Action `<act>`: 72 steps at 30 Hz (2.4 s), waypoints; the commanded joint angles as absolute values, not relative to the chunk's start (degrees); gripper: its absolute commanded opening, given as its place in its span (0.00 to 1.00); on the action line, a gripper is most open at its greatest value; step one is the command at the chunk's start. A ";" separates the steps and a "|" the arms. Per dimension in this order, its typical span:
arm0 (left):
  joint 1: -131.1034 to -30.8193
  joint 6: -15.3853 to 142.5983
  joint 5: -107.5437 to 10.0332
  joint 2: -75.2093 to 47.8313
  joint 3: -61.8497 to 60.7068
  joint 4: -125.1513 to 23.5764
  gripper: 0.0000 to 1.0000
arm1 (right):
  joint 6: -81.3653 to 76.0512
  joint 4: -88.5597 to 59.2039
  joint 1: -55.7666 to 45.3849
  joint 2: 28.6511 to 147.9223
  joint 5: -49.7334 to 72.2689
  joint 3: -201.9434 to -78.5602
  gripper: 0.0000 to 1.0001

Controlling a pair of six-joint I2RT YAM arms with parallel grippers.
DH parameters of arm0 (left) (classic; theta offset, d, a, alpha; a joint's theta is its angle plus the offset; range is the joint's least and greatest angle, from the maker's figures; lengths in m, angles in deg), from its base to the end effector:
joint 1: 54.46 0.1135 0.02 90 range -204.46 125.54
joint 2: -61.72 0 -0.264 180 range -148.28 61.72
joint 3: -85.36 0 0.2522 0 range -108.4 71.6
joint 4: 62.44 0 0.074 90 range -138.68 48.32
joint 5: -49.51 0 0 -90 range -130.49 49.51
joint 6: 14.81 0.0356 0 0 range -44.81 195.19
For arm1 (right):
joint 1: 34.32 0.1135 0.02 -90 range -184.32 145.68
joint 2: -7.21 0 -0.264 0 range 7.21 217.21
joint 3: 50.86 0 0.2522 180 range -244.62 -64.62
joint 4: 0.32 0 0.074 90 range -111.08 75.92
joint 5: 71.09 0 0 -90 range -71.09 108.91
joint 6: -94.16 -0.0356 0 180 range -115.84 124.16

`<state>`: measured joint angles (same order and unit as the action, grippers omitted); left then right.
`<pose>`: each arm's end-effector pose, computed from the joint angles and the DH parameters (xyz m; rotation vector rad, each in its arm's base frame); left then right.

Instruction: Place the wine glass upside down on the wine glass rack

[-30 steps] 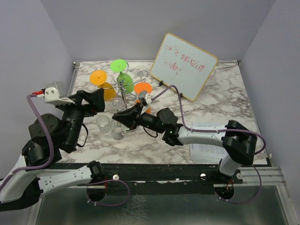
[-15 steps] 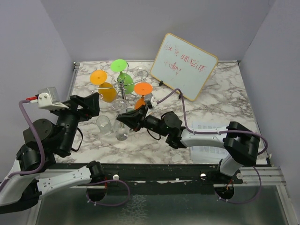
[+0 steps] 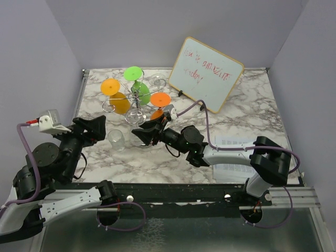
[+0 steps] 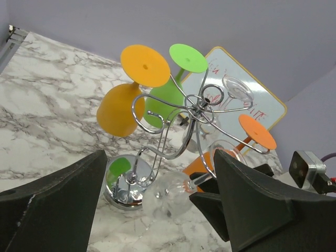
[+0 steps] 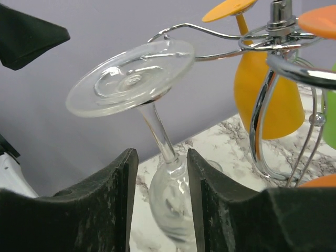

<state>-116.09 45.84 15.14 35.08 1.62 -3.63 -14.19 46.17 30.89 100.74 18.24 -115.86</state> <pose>0.0330 0.0007 0.4408 -0.3059 1.5773 -0.4609 0.1514 0.3289 0.2903 -0.5519 1.2461 1.2548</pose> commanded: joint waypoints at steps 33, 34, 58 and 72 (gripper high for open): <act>-116.82 13.59 18.68 30.25 3.38 33.87 0.52 | -16.75 42.38 31.25 85.22 5.73 -103.40 0.84; -116.86 13.49 18.35 29.74 3.95 33.59 0.53 | -16.76 42.53 31.25 84.69 4.44 -102.93 0.85; -117.22 17.05 17.47 19.55 15.89 13.33 0.58 | -16.01 36.81 31.25 74.21 1.84 -98.65 0.88; -95.91 30.27 -3.87 14.32 21.77 2.78 0.48 | -16.41 35.69 31.25 73.76 4.30 -98.71 0.87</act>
<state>-106.45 22.48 9.13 14.69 19.63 8.18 -16.25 36.55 30.89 74.65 2.46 -99.16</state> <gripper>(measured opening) 0.515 0.876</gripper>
